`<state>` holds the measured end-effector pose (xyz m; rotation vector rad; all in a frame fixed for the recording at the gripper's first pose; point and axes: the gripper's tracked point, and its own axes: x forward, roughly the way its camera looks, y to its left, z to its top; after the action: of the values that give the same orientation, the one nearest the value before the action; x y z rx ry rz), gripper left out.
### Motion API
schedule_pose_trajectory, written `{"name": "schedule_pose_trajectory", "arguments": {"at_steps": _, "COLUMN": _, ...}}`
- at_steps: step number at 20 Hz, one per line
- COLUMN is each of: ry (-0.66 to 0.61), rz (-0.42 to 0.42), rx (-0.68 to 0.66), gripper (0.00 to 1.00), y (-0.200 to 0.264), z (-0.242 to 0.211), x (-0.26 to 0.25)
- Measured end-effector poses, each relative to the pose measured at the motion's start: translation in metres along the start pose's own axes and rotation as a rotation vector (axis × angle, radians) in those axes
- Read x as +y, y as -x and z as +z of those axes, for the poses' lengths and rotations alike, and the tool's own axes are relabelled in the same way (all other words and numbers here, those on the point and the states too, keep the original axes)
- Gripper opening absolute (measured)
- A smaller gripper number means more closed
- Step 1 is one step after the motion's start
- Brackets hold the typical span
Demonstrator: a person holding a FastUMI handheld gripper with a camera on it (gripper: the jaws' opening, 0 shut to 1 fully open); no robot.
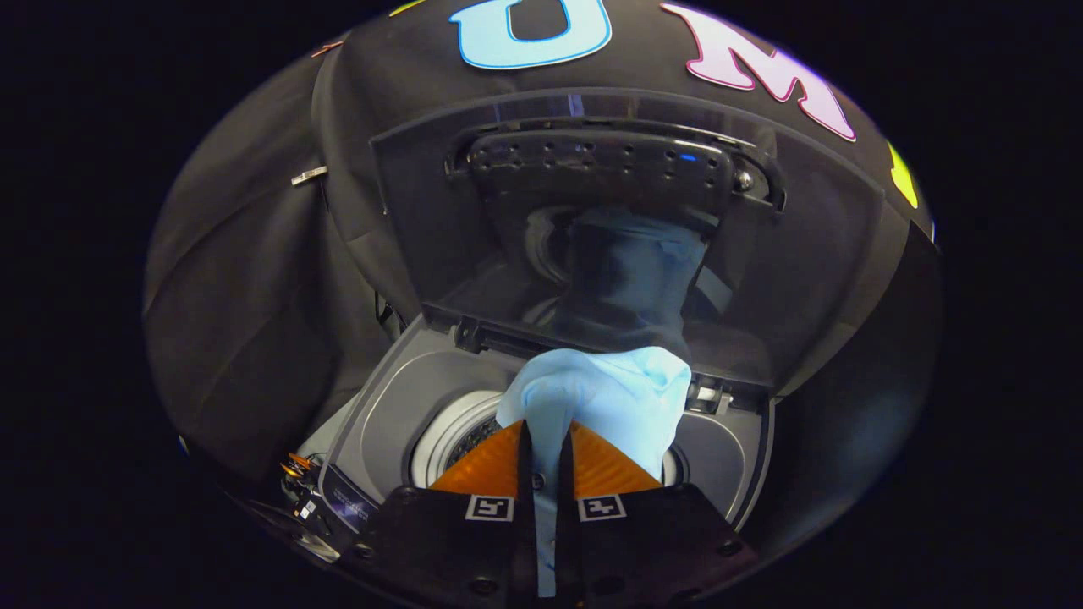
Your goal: Put the clothes into the washing machine and then close the washing machine lid.
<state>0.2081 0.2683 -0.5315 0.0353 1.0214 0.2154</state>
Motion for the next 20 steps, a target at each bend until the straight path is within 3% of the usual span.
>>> {"name": "schedule_pose_trajectory", "arguments": {"at_steps": 5, "ry": 0.009, "rz": -0.02, "rx": -0.033, "gripper": 1.0, "y": 0.008, "z": 0.008, "x": -0.001}}
{"name": "schedule_pose_trajectory", "arguments": {"at_steps": 13, "ry": 0.018, "rz": -0.031, "rx": -0.048, "gripper": 1.0, "y": 0.025, "z": 0.012, "x": -0.006}}
{"name": "schedule_pose_trajectory", "arguments": {"at_steps": 20, "ry": 0.028, "rz": -0.031, "rx": -0.134, "gripper": 1.0, "y": 0.081, "z": 0.045, "x": -0.011}}
